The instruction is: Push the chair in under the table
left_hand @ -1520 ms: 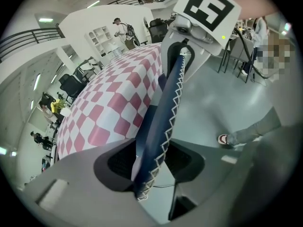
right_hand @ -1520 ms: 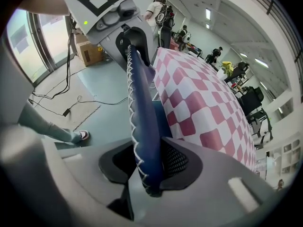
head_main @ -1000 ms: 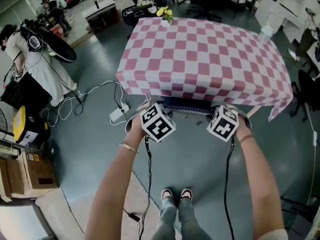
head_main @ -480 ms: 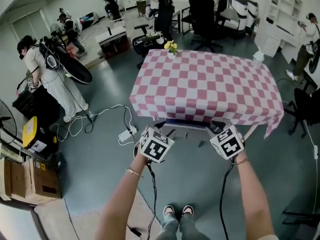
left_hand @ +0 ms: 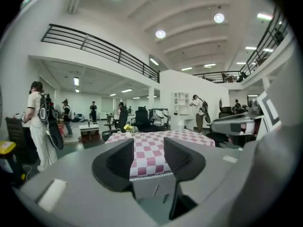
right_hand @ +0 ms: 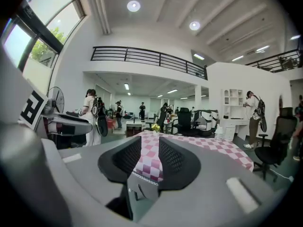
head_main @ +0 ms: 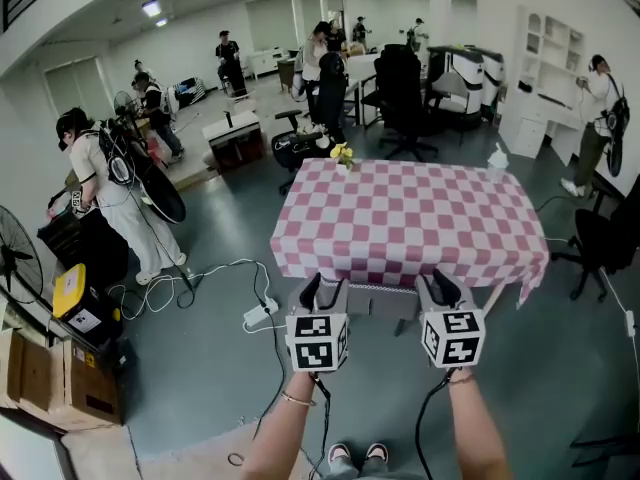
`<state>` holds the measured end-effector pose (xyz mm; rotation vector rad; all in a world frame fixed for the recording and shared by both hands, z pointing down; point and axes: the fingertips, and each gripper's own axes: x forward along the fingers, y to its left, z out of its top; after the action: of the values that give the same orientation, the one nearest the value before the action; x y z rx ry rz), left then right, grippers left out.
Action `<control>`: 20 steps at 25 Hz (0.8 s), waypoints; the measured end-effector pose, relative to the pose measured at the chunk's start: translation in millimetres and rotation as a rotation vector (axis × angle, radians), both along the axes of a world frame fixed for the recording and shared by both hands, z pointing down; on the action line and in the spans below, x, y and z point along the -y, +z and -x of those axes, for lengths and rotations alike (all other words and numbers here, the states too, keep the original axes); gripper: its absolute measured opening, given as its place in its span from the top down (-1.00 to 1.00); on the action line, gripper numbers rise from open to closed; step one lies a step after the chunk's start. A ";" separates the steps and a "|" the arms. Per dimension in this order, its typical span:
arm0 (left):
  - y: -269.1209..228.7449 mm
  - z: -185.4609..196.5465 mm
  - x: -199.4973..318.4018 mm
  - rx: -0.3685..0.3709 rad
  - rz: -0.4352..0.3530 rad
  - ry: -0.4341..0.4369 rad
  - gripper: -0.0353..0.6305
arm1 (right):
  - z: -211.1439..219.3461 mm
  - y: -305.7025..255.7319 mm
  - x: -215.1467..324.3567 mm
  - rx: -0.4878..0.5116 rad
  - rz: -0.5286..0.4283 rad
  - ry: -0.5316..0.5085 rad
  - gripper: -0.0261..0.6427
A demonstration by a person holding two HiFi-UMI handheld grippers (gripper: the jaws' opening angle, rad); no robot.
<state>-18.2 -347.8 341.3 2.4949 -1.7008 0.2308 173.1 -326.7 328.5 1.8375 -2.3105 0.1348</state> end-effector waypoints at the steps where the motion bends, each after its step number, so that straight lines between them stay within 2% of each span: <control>1: -4.1 7.7 -7.2 -0.018 -0.021 -0.040 0.33 | -3.1 -5.2 -8.7 0.007 -0.020 0.016 0.56; 5: -17.5 33.1 -34.0 -0.056 -0.075 -0.138 0.53 | -18.9 -12.7 -42.7 0.025 -0.057 0.084 0.58; 9: -27.6 52.5 -56.0 -0.056 -0.119 -0.204 0.79 | -42.4 -8.0 -71.3 0.061 -0.070 0.196 0.83; 10: -29.2 55.7 -60.5 -0.045 -0.135 -0.217 0.91 | -45.8 -6.2 -77.2 0.066 -0.073 0.211 0.83; 13: -30.3 56.8 -71.4 -0.019 -0.162 -0.220 0.89 | -50.2 -5.2 -92.1 0.064 -0.084 0.237 0.87; 20: -23.9 51.2 -79.0 -0.033 -0.141 -0.188 0.89 | -46.3 -4.5 -106.5 0.068 -0.090 0.242 0.89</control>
<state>-69.4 -268.8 317.4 2.3948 -1.9869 0.0534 219.4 -220.2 324.0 2.1861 -2.1601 0.1302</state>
